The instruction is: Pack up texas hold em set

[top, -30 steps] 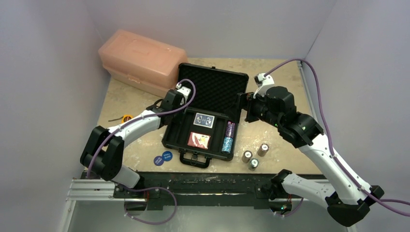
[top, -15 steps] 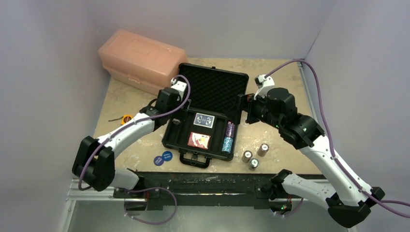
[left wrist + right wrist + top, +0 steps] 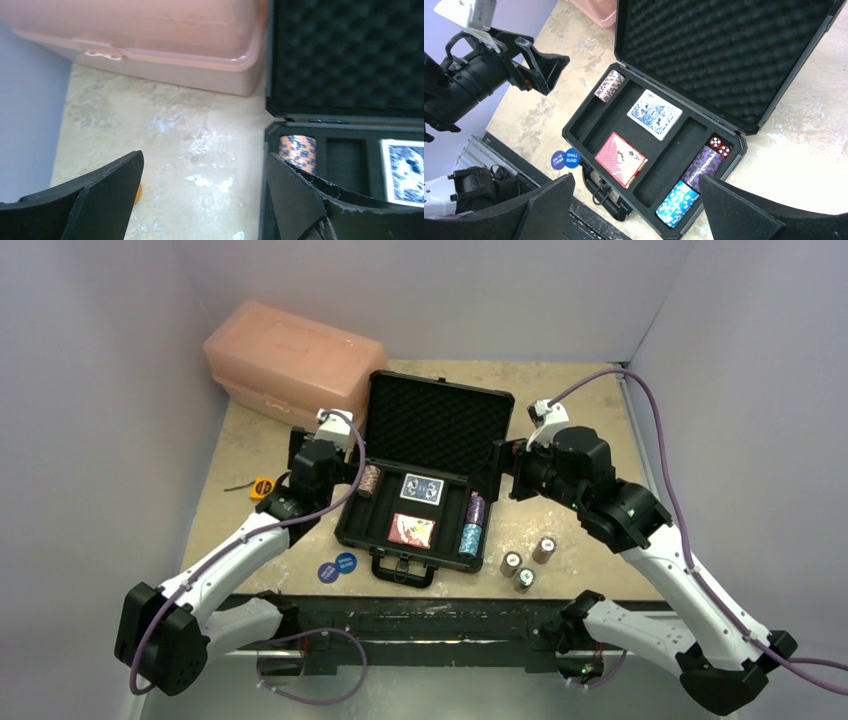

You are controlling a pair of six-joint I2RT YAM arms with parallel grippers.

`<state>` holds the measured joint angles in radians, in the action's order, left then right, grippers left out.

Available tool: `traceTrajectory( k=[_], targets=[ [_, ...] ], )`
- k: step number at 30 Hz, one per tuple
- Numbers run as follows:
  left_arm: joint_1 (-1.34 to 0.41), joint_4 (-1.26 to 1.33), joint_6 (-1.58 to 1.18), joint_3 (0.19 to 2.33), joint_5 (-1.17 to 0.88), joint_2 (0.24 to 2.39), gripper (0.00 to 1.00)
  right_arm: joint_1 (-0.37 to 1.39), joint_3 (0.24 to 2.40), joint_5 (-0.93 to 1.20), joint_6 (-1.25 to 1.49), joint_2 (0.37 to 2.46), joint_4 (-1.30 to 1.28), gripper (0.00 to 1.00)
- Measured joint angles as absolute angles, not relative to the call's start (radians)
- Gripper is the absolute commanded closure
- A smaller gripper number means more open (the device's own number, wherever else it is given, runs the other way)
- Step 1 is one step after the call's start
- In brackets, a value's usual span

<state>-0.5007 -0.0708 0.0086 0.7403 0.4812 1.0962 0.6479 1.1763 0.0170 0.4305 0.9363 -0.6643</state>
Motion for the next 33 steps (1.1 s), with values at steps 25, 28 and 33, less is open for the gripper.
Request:
traceTrajectory(
  k=[25,28,33],
  targets=[
    [-0.004,0.690,-0.015,0.341,0.066,1.303,0.00,0.648,1.110,0.017,0.429,0.863,-0.649,0.01],
    [-0.004,0.755,-0.015,0.301,0.008,1.350,0.00,0.648,1.097,0.016,0.429,0.854,-0.649,0.01],
    [-0.004,0.798,-0.017,0.303,0.005,1.355,0.00,0.648,1.074,0.005,0.429,0.843,-0.648,0.01]
  ],
)
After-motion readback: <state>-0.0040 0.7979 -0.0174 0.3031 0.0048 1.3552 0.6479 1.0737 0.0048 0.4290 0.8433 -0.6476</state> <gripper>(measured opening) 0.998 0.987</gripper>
